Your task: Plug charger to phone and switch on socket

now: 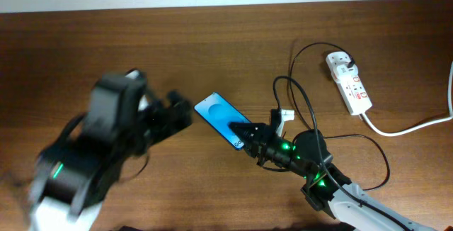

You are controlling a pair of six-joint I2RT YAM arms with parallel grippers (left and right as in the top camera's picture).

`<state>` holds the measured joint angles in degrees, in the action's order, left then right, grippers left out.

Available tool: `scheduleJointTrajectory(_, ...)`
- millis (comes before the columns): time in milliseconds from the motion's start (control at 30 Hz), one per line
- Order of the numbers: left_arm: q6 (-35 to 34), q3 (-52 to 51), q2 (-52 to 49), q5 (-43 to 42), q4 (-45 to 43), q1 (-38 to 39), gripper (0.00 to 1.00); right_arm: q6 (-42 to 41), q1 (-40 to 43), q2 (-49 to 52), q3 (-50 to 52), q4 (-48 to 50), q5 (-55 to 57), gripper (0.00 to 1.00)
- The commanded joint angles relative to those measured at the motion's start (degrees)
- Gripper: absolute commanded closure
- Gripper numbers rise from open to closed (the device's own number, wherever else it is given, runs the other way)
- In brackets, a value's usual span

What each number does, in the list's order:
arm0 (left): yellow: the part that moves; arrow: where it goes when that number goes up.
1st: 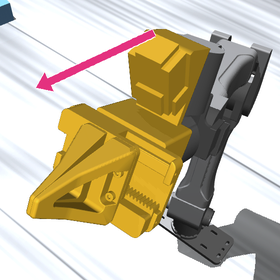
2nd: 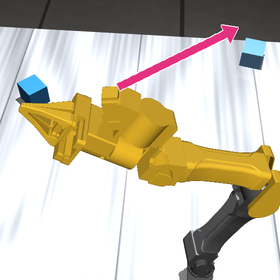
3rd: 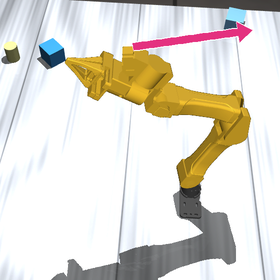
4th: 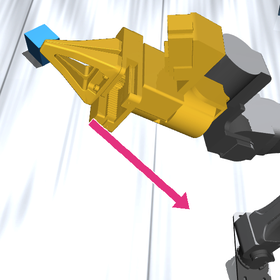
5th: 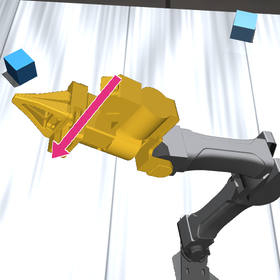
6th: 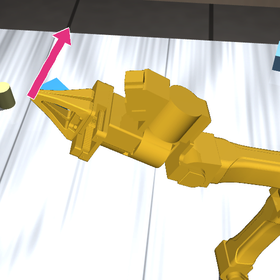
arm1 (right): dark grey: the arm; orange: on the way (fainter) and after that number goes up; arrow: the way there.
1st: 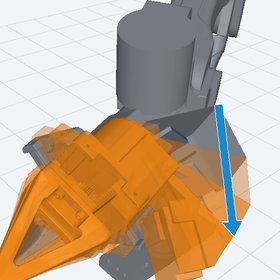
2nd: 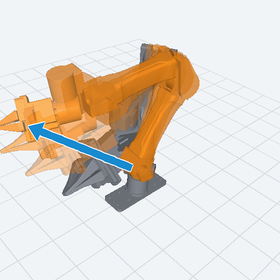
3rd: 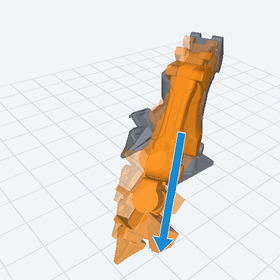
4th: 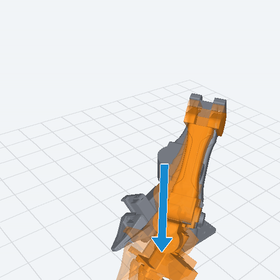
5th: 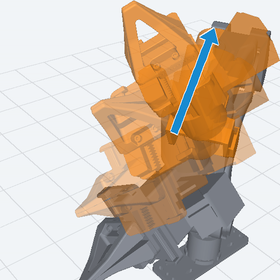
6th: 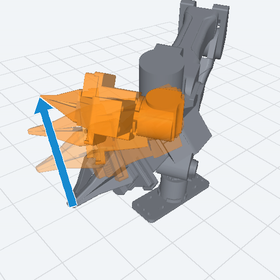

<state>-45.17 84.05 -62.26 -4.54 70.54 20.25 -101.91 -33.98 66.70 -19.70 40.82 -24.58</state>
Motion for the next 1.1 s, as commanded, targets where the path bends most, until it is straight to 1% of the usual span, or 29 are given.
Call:
scheduleJointTrajectory(0, 1.7, 0.3, 12.3, 8.7, 3.2, -0.3, 0.01, -7.9, 0.3, -0.6, -0.9, 1.0, -4.1, 0.96)
scheduleJointTrajectory(33, 1.7, 0.3, 15.7, 8.5, 4.2, -0.3, 0.01, -8.1, 0.3, -0.6, -0.9, 1.0, -4.9, 0.96)
scheduleJointTrajectory(100, -0.9, 0.3, 21.0, 8.7, 7.3, -0.3, 0.01, -8.1, 0.3, -0.6, -0.9, 1.0, -6.8, 0.96)
scheduleJointTrajectory(167, -7.7, 0.3, 26.2, 12.3, 14.9, -0.3, 0.01, -8.1, 0.3, -0.6, -0.9, 1.0, -9.6, 0.96)
scheduleJointTrajectory(233, -11.7, 0.3, 28.6, 13.9, 20.9, -0.3, 0.01, -8.1, 0.3, -0.6, -0.9, 1.0, -10.9, 0.96)
scheduleJointTrajectory(267, -12.7, 0.0, 29.7, 13.7, 22.8, -0.3, 0.01, -8.1, 0.3, -0.6, -0.9, 1.0, -11.3, 0.96)
scheduleJointTrajectory(300, -12.9, -0.5, 30.3, 13.6, 23.0, -0.3, 0.01, -8.1, 0.3, -0.6, -0.9, 1.0, -11.7, 0.96)
scheduleJointTrajectory(367, -18.1, -3.6, 30.4, 13.0, 22.4, -0.3, 0.01, -7.3, 0.3, -0.6, -0.9, 1.0, -11.6, 0.96)
scheduleJointTrajectory(400, -20.1, -5.7, 30.4, 11.6, 21.3, -0.3, 0.01, -5.6, 0.3, -0.6, -0.9, 1.0, -11.6, 0.96)
scheduleJointTrajectory(467, -23.3, -12.8, 30.4, 4.6, 13.0, -0.3, 0.01, -1.7, 0.3, -0.6, -0.9, 1.0, -11.7, 0.96)
scheduleJointTrajectory(500, -26.3, -17.7, 30.4, 0.7, 6.2, -0.3, 0.01, -1.6, 0.3, -0.6, -0.9, 1.0, -11.9, 0.96)
scheduleJointTrajectory(633, -36.5, -31.6, 30.4, -6.0, -11.2, -0.3, 0.01, -2.1, 0.3, -0.6, -0.9, 3.1, -13.2, 0.96)
scheduleJointTrajectory(700, -40.6, -36.5, 30.4, -8.3, -16.1, -0.3, 0.07, -2.1, 0.3, -0.6, -0.9, 3.8, -13.2, 0.96)
scheduleJointTrajectory(767, -44.1, -40.8, 30.4, -9.7, -21.1, -0.3, 0.09, -2.1, 0.3, -0.6, -0.9, 3.8, -13.1, 0.96)
scheduleJointTrajectory(833, -44.9, -44.5, 30.3, -10.3, -28.0, -0.3, 0.17, -4.2, 0.3, -0.6, -0.9, 3.8, -13.2, 0.96)
scheduleJointTrajectory(867, -44.9, -45.7, 30.2, -10.3, -30.7, -0.3, 0.24, -5.2, 0.3, -0.6, -0.9, 3.8, -13.2, 0.96)
scheduleJointTrajectory(900, -44.9, -46.6, 29.7, -10.3, -33.2, -0.3, 0.26, -6.4, 0.3, -0.6, -0.9, 3.8, -13.1, 0.96)
scheduleJointTrajectory(967, -44.9, -46.7, 28.2, -10.3, -34.2, -0.3, 0.26, -7.0, 0.3, -0.6, -0.9, 3.8, -13.1, 0.96)
scheduleJointTrajectory(1067, -44.9, -46.7, 24.1, -11.2, -36.8, -0.1, 0.3, -7.0, 0.2, -0.6, -0.9, 3.8, -12.5, 0.96)
